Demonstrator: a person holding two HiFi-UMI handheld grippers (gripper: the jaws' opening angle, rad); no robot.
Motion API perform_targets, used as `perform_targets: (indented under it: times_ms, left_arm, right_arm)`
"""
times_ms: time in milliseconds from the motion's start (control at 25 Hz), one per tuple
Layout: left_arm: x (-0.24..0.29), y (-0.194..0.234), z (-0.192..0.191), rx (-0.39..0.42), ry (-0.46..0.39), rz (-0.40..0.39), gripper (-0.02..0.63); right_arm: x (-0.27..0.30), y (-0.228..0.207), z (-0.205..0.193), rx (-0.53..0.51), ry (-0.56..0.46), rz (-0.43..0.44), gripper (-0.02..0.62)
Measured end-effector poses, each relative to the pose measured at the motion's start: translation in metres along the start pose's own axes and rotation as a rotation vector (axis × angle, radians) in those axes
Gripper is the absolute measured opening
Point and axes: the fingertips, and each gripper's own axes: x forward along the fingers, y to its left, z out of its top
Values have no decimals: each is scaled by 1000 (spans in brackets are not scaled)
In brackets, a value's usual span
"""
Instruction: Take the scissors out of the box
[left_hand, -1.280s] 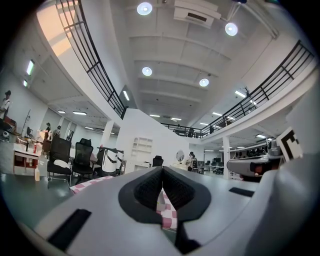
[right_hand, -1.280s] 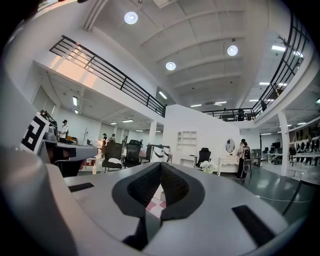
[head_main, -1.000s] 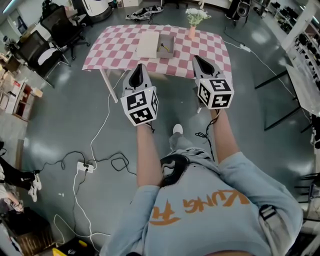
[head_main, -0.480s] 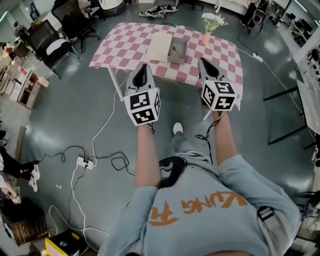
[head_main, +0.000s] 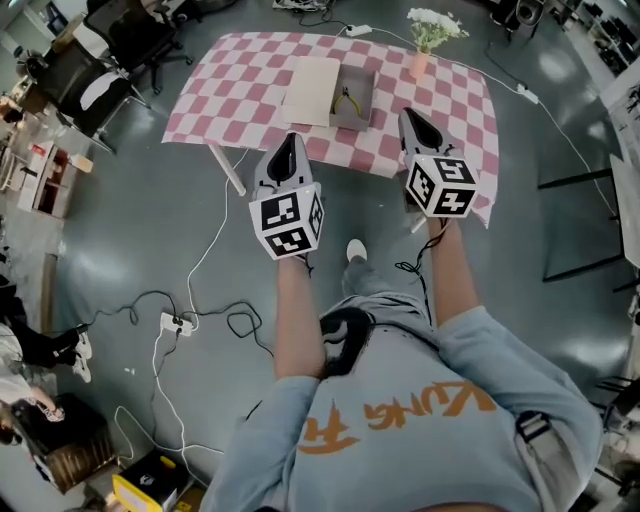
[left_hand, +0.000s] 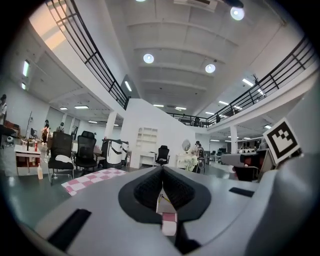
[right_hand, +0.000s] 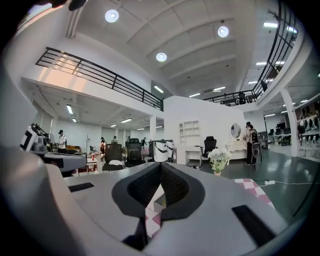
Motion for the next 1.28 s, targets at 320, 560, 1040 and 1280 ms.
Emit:
perform_targets:
  times_ms: [320,560,1040,1280]
  left_arm:
    - [89,10,-53,-39,139,39,20]
    - [169,-5,-87,-9,233,19,20]
    - [239,-17,-87,13,250,5,20]
    - [240,-8,-88,-5,237,17,20]
  right_arm:
    - [82,-54,-47,88,102,5,-2]
    - [138,-115,-90,181,159,-35,-2]
    - [208,-156,-100,241,162,-9,-2]
    - [226,-140,-95,225,154,33,-2]
